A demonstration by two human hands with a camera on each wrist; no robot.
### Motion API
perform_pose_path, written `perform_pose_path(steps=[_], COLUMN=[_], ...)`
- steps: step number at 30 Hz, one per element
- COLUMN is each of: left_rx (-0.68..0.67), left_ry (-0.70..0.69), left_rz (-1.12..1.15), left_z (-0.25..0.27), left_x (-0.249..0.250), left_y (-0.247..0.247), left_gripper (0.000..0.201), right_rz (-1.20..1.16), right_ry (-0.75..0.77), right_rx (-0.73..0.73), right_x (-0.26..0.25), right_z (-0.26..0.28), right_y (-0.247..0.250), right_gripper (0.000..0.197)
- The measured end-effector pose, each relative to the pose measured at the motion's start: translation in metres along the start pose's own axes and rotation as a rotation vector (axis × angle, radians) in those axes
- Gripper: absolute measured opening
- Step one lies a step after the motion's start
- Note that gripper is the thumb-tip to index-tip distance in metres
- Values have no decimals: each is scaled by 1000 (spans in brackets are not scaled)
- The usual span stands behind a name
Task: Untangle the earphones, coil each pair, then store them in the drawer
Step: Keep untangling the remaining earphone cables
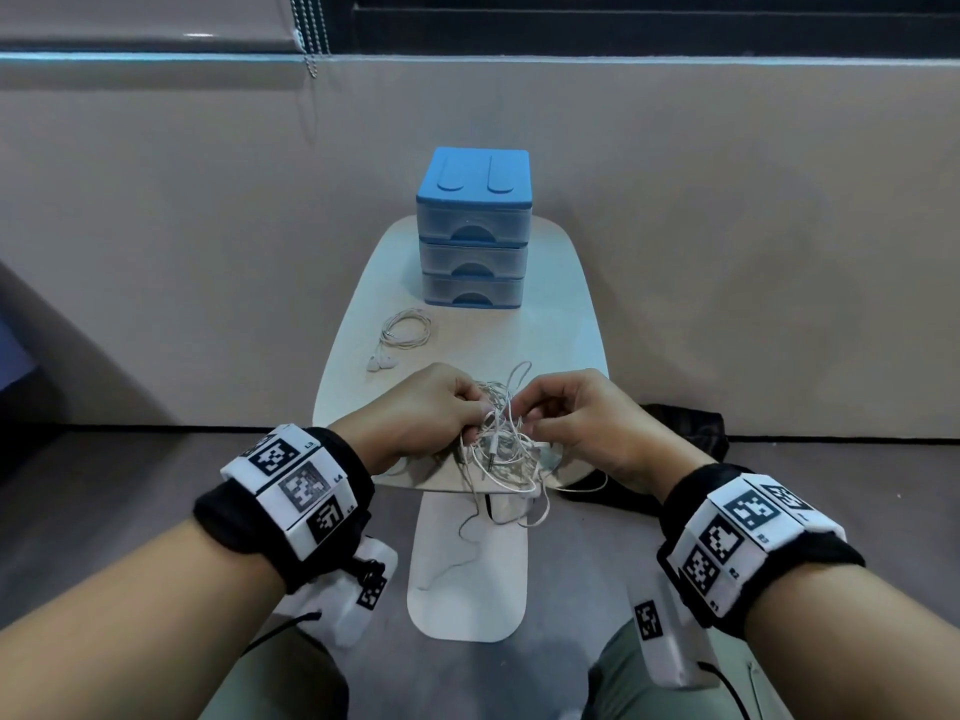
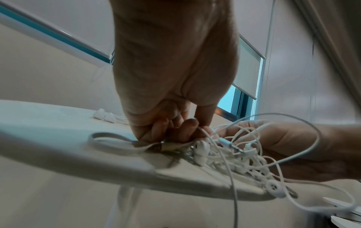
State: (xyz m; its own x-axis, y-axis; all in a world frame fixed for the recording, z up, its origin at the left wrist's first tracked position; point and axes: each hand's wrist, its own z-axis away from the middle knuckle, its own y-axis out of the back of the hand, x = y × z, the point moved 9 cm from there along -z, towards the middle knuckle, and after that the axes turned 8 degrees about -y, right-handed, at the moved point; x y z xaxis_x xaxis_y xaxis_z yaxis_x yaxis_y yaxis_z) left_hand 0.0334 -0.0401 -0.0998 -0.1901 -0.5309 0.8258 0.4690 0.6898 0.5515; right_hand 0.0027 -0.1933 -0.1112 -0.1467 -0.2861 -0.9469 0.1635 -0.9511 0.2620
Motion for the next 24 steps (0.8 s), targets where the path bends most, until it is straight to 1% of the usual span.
perform_pose_path(steps=[5,8,15,18,22,24], left_rx=[14,22,92,95,91,85], left_ry=[15,14,9,11,5,7], left_rz=[-2,-1,-2,10,7,13], left_z=[0,1,0,1,4,6], left_x=[-1,1,0,-1,2,2], left_y=[1,1,0,0,1,2], left_gripper=[20,20,24,21,22,23], right_rz=[36,64,115,140,173,178], right_ry=[-34,-57,-79,-80,-64,-68], right_rx=[64,60,49,44,49,60], right_x=[3,-1,-6,-7,-9,-10], right_z=[-5,-5,-7,-7,-6,-5], right_y=[2,0,-8,-12,-16,-16], right_gripper=[16,12,15,13,20,14])
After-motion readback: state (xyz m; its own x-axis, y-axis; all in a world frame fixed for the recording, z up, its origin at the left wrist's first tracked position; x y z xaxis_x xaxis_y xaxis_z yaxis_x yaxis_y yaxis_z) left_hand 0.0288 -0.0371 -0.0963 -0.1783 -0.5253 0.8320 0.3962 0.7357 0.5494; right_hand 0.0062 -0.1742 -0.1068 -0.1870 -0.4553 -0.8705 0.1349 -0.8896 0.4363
